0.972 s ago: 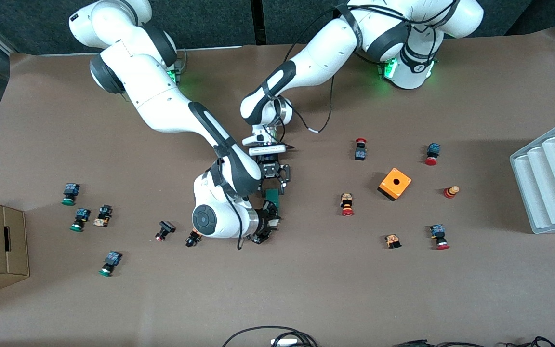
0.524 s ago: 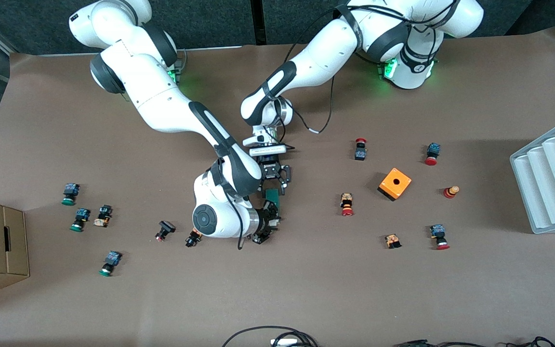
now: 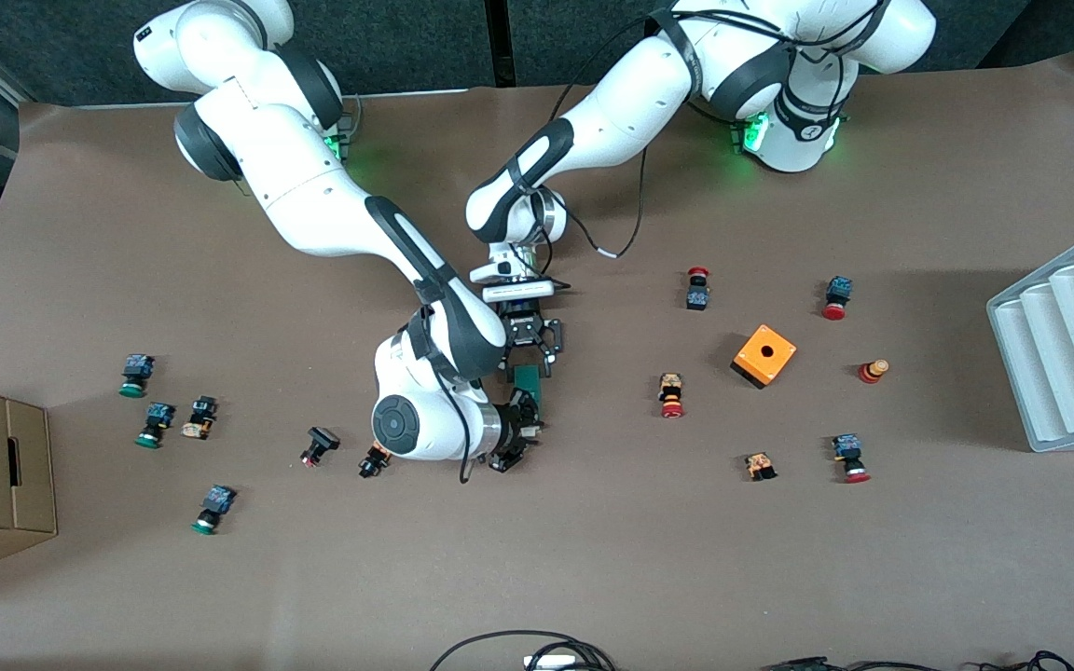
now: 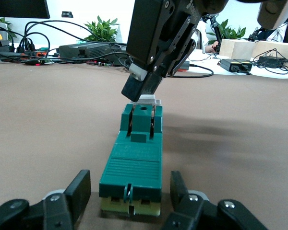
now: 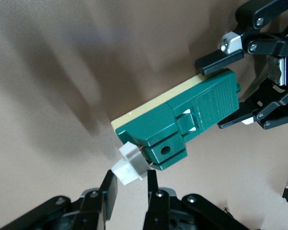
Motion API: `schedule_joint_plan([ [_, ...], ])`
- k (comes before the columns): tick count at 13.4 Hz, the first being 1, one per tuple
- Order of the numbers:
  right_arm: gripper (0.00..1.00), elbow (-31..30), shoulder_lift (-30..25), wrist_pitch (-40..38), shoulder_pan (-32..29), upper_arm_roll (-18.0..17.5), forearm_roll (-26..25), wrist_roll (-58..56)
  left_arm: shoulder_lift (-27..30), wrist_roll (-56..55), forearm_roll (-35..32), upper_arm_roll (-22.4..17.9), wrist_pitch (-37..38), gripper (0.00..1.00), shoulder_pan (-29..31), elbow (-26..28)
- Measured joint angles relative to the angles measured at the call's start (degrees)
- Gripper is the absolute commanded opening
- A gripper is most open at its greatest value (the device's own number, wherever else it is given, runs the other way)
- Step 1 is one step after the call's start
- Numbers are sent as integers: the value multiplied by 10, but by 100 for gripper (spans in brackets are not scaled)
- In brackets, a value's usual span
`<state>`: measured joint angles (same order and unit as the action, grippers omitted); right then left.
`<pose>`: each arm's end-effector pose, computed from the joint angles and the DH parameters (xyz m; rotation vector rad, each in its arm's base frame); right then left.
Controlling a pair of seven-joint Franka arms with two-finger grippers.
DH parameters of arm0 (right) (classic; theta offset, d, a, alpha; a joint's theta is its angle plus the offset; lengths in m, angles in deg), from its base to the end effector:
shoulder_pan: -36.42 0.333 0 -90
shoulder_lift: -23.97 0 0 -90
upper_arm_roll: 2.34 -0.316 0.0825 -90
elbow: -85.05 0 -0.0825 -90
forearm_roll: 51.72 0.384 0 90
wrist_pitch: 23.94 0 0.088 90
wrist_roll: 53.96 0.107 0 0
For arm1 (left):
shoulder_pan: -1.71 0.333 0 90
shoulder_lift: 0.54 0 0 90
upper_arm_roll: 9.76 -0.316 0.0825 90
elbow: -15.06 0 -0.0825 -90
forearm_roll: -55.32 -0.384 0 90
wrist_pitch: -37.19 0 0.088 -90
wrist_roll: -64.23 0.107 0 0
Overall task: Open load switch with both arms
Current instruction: 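Push the white handle down into the contacts with the right gripper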
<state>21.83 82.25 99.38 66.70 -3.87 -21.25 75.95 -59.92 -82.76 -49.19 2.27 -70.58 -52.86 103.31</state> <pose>0.6531 0.4216 0.2000 -1.5783 2.5014 0.6914 0.3471 -0.5737 0.0524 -2.4831 -0.2116 -1.8483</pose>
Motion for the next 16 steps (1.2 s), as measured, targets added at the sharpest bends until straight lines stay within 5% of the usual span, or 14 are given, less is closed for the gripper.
schedule_joint_plan([
  [16, 31, -1, -6, -12, 0, 1, -5, -25, 0, 0, 0, 0, 0, 75, 0, 0],
])
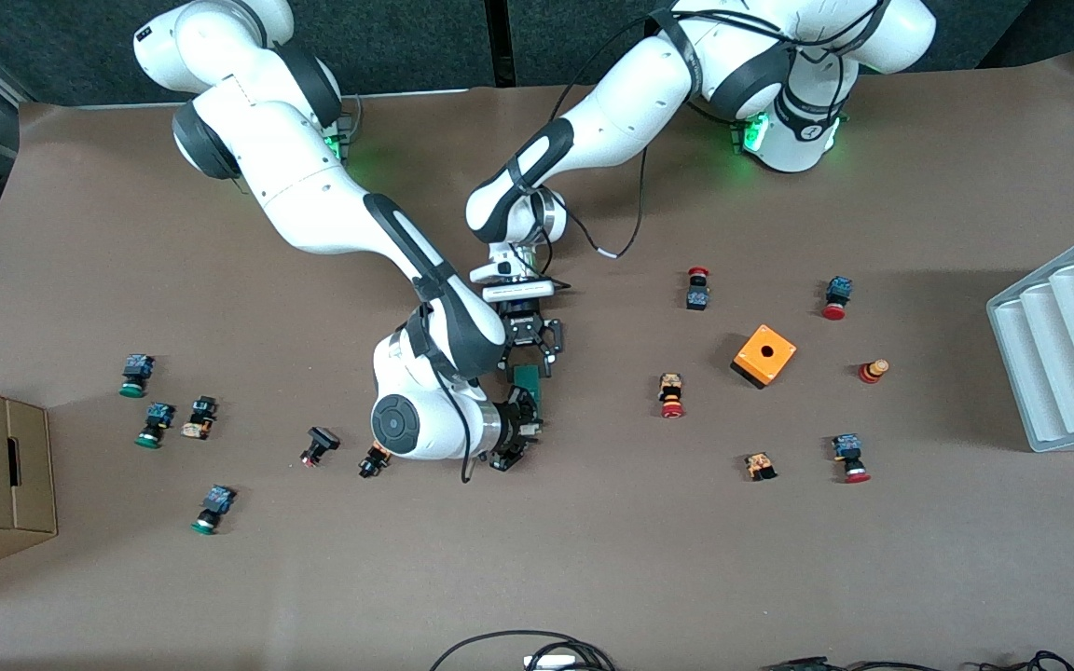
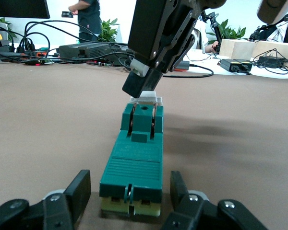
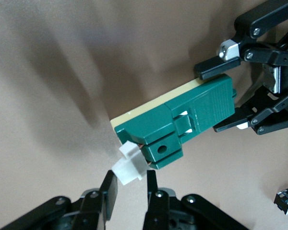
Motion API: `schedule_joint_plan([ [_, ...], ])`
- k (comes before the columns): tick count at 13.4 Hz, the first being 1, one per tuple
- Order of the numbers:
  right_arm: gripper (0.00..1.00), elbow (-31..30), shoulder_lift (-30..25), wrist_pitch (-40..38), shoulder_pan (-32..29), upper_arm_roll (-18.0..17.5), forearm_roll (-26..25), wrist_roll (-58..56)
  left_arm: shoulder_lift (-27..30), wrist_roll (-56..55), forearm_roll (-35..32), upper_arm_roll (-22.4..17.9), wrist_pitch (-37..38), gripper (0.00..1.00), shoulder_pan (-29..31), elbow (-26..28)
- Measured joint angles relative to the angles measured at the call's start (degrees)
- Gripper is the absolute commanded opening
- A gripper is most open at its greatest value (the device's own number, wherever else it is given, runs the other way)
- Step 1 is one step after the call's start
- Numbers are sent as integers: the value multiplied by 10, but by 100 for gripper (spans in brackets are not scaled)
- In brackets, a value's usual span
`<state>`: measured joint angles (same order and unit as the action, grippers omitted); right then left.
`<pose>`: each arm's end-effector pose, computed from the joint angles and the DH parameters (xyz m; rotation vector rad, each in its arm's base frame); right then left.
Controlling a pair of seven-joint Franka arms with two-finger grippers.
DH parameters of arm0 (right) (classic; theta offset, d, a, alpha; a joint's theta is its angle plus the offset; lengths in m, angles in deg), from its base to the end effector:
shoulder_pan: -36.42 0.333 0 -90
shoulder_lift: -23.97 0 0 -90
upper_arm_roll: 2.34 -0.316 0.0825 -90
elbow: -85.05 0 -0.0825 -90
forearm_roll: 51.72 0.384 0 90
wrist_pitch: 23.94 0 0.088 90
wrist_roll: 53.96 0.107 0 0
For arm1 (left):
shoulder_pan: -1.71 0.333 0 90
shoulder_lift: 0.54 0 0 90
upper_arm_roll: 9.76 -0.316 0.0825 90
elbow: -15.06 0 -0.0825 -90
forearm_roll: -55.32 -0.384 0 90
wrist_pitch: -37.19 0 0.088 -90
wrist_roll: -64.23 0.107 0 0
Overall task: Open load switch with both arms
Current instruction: 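Push the white handle down into the contacts with the right gripper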
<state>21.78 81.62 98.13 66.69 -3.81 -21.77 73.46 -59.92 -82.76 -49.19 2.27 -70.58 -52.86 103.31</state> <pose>0.6521 0.4215 0.2063 -1.6487 2.4593 0.6853 0.3471 -0.5737 0.0524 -2.4831 -0.2116 -1.8483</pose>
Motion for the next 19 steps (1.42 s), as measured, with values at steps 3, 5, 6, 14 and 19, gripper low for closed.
schedule_joint_plan([
  [3, 31, -9, -8, 0, 0, 1, -1, -11, 0, 0, 0, 0, 0, 75, 0, 0],
  [5, 31, -16, -14, 0, 0, 1, -1, -17, 0, 0, 0, 0, 0, 75, 0, 0],
  [6, 31, -18, -15, 0, 0, 1, -1, -17, 0, 0, 0, 0, 0, 75, 0, 0],
  [14, 30, -33, -30, -2, 1, 0, -4, -25, 0, 0, 0, 0, 0, 75, 0, 0],
  [19, 29, -48, -45, -3, 1, -8, -17, -27, 0, 0, 0, 0, 0, 76, 0, 0],
])
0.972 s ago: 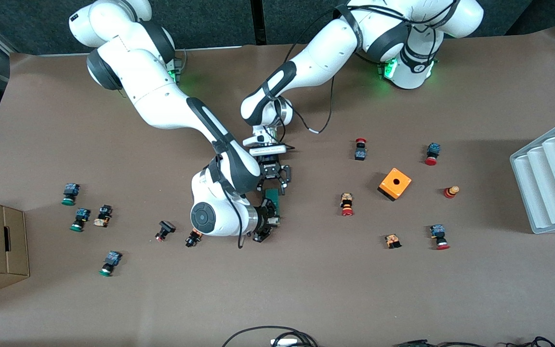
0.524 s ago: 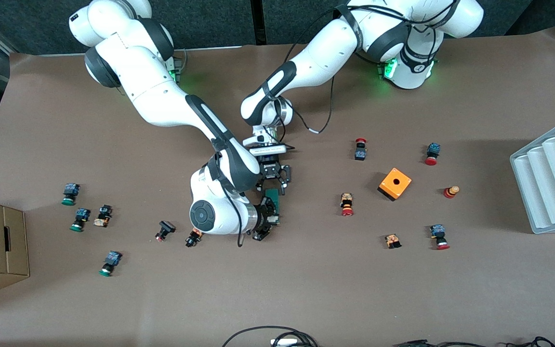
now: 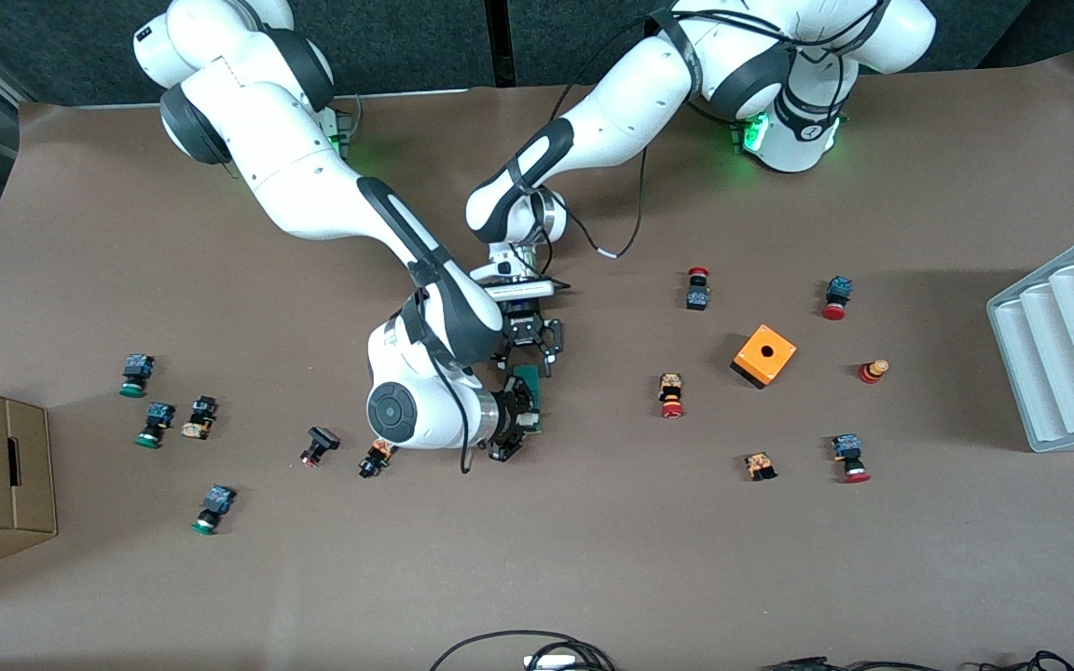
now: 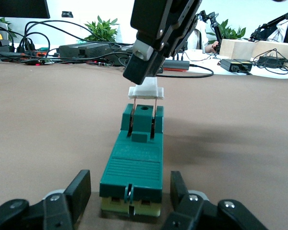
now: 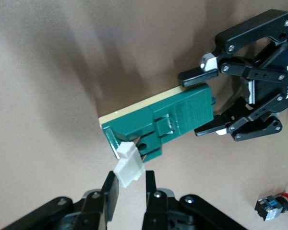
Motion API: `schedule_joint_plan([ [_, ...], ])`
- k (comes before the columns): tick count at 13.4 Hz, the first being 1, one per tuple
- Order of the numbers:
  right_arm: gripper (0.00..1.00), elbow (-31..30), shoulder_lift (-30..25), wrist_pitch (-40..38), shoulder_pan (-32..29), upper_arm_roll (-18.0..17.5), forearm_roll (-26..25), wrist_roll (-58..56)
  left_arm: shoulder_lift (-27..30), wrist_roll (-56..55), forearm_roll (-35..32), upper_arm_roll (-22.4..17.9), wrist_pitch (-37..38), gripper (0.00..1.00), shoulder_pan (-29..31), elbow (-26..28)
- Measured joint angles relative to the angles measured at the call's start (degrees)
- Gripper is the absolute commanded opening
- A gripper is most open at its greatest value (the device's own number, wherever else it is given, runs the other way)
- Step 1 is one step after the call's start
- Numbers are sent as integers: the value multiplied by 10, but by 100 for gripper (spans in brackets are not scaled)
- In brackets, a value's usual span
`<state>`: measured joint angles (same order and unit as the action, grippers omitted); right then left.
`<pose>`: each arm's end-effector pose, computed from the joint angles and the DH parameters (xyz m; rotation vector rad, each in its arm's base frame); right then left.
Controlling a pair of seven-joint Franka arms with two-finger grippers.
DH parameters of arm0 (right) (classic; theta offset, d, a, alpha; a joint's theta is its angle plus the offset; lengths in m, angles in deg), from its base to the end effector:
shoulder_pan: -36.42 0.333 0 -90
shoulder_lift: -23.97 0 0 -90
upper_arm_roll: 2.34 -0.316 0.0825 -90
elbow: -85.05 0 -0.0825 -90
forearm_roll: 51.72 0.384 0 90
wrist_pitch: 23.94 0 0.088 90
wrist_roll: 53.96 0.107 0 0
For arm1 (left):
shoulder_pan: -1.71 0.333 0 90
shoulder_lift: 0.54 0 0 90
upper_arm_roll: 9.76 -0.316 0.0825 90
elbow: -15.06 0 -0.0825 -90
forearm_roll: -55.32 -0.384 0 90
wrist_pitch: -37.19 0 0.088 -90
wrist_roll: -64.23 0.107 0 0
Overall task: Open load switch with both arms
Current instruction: 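Push the white handle down into the contacts with the right gripper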
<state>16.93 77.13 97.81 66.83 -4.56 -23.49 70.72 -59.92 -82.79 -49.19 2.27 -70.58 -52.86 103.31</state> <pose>0.6378 0.4233 0.2268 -1.7481 2.4046 0.6642 0.3471 -0.5737 0.0524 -2.4832 -0.2122 -1.8485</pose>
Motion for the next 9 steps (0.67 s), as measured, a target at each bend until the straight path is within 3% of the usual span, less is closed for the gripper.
schedule_joint_plan([
  [9, 29, -27, -14, -2, 0, -9, -12, -5, 0, 0, 0, -1, 0, 76, 1, 0],
])
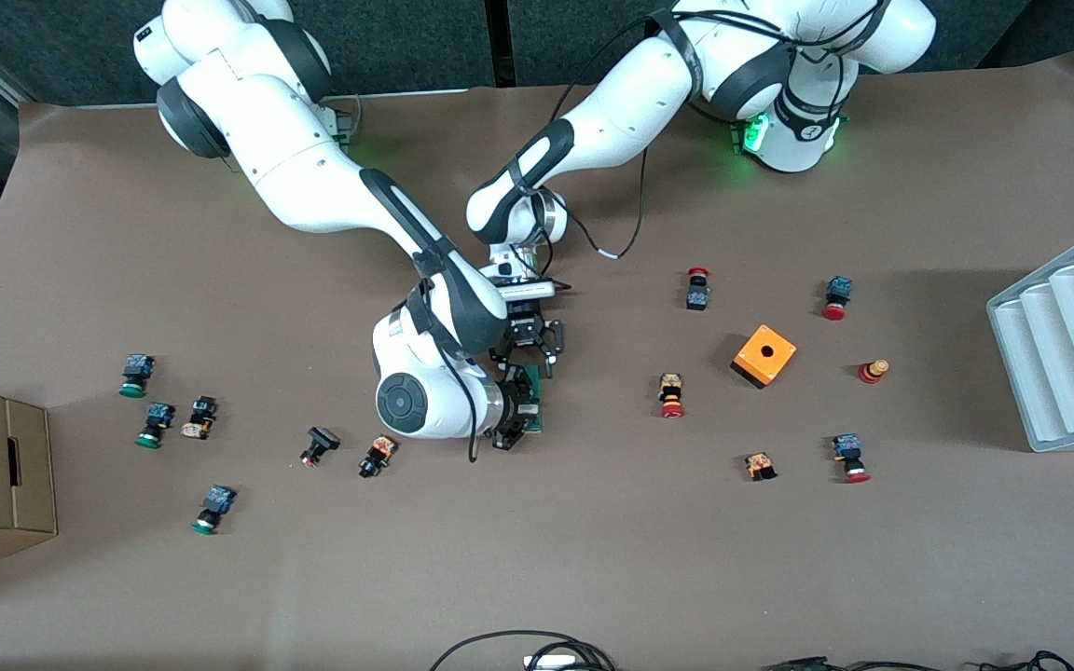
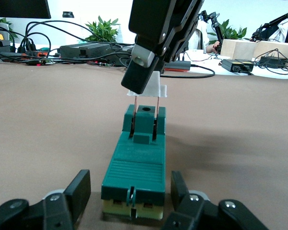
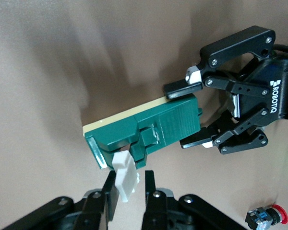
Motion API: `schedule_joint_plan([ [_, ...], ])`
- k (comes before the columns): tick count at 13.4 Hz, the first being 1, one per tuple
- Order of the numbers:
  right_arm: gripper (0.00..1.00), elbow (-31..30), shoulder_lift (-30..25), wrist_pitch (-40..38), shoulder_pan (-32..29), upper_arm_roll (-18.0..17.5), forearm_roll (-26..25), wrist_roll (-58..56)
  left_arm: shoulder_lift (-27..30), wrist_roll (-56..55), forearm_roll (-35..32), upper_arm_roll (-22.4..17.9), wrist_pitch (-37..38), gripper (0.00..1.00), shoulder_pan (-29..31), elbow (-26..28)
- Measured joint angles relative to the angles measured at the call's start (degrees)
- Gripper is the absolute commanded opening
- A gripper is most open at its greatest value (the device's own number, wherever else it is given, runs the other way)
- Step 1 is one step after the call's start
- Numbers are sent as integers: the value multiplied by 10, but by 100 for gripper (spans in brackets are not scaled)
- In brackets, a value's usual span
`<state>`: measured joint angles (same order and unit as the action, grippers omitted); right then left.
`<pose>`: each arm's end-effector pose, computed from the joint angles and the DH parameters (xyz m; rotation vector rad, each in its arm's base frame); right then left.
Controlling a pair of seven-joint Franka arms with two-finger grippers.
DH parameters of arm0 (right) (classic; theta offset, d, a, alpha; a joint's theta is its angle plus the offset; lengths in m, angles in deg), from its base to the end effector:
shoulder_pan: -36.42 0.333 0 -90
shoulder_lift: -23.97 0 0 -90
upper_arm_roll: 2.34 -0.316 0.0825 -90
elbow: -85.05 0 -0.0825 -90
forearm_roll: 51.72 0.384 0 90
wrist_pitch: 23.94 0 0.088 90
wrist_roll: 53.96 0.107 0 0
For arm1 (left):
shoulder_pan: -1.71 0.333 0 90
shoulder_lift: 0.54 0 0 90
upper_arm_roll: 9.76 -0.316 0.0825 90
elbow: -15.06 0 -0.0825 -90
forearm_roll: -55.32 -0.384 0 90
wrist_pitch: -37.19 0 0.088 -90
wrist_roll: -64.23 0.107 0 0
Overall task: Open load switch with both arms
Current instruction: 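Push the white handle down into the contacts with the right gripper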
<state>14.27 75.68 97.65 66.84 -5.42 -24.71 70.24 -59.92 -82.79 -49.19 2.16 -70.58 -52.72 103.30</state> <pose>0.6257 0.4257 0.2246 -1.7962 2.4023 0.6637 0.3495 -0.5723 0.0524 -2.4795 -0.2156 -1.8487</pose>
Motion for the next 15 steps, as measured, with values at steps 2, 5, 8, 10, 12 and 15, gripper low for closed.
schedule_joint_plan([
  [2, 29, 0, -1, 0, 0, 0, 0, 0, 0, 0, 0, 0, 0, 76, 0, 0],
  [5, 29, -2, -9, -3, 0, 0, 0, 0, 0, 0, 0, 0, 0, 76, 0, 0],
  [8, 28, -8, -15, -6, 0, -4, 0, -1, 0, 0, 0, 0, 0, 76, 0, 0],
  [10, 27, -12, -17, -6, 0, -6, 0, -4, 0, 0, 0, 0, 0, 76, 0, 0],
  [12, 26, -19, -22, -6, 0, -6, 0, -6, 0, 0, 0, 0, 0, 76, 0, 0],
  [15, 26, -28, -28, -6, 0, -7, -1, -9, 0, 0, 0, 0, 0, 76, 0, 0],
])
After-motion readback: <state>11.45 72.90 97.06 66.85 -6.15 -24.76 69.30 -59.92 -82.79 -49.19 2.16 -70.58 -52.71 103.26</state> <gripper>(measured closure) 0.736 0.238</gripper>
